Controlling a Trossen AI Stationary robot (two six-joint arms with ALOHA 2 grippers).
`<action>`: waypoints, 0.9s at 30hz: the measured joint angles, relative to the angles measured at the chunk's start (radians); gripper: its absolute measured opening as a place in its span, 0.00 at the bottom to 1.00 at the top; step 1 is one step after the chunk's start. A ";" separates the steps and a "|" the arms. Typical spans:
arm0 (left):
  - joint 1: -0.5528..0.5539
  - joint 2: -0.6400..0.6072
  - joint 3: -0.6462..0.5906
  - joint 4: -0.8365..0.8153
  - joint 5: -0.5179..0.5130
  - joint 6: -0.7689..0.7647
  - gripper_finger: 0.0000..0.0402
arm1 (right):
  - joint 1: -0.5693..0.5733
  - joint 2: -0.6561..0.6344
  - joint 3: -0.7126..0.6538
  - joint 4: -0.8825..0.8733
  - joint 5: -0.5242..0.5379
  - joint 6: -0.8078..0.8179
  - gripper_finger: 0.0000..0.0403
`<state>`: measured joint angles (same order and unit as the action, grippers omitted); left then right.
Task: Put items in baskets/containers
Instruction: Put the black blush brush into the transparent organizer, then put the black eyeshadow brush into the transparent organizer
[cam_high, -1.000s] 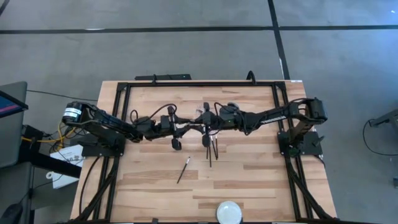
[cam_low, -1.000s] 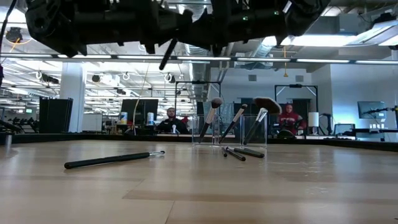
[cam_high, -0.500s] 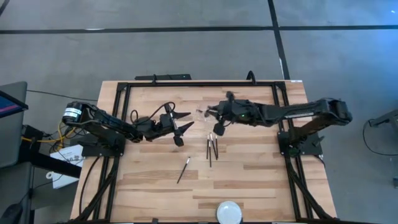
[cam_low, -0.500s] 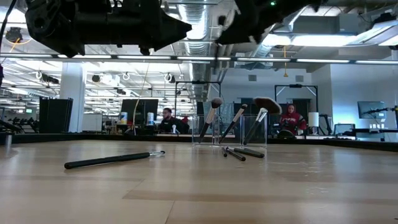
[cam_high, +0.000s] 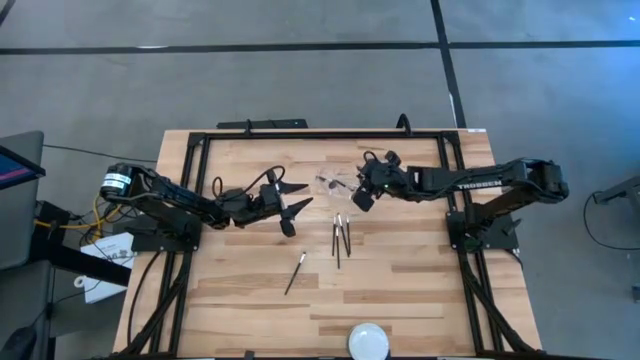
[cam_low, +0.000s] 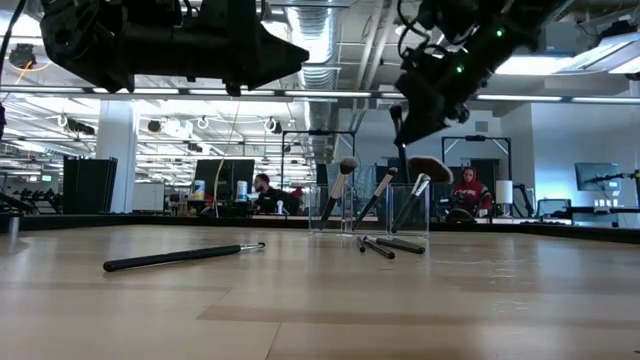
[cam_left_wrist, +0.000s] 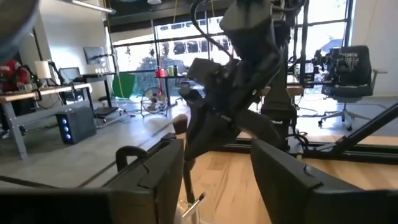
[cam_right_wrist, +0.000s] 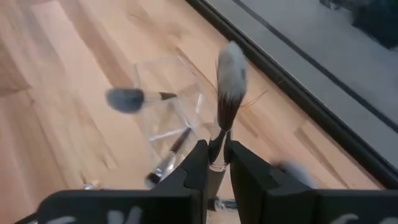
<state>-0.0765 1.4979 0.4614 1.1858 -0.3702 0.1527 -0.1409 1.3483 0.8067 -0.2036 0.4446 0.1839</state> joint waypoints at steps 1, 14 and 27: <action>0.000 0.000 0.000 0.000 0.000 -0.002 0.45 | -0.005 0.000 -0.009 0.009 0.000 0.007 0.10; -0.001 -0.001 0.000 -0.009 0.078 -0.096 0.43 | -0.019 0.027 -0.097 0.097 -0.013 0.028 0.16; -0.112 -0.001 0.000 -0.542 0.089 -0.556 0.38 | -0.016 0.151 -0.093 0.152 -0.025 0.020 0.32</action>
<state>-0.1880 1.4971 0.4615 0.6435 -0.2809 -0.4029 -0.1573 1.4992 0.7136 -0.0516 0.4199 0.2036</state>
